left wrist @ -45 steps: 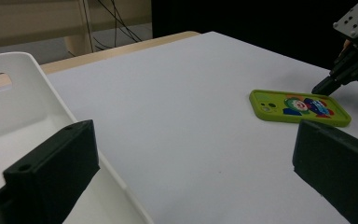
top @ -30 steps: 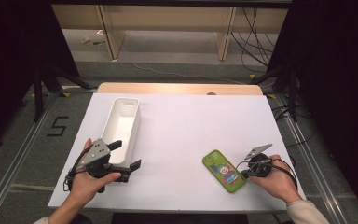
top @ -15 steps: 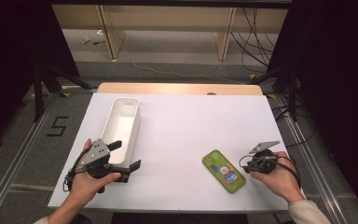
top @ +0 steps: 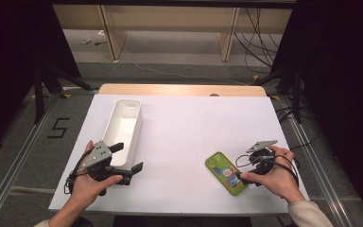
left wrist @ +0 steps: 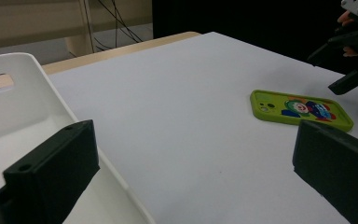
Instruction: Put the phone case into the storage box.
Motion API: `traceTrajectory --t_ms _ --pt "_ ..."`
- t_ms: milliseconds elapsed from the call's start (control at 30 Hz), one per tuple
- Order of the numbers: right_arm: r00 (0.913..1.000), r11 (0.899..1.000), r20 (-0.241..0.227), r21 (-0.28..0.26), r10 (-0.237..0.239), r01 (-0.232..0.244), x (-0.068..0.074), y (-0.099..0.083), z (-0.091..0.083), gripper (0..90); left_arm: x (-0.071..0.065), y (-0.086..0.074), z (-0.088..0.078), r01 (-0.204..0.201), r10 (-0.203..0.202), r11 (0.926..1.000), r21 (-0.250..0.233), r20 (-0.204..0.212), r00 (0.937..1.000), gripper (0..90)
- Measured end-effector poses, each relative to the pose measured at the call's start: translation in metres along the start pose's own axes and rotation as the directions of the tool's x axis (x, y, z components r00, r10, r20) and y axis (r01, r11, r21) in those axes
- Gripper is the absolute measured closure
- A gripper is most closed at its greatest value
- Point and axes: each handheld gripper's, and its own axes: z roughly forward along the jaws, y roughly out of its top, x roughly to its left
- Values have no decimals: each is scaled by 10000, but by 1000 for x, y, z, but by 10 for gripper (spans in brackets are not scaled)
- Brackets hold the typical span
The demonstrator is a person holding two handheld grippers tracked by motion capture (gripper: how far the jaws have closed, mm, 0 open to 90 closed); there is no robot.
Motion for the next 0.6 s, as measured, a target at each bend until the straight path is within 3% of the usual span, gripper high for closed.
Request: traceTrajectory --t_ms 200,467,600 --pt "9990 9973 -372 677 -247 272 12 10 8 3 0 0 0 -5 5 10000 6 22 10000 0" --pt "9983 9922 -563 1230 -128 196 22 19 18 3 0 0 0 0 0 10000 -2 46 10000 0" --pt "9978 9840 -656 1775 -15 132 25 23 25 3 0 0 0 5 -4 10000 -9 61 10000 0"
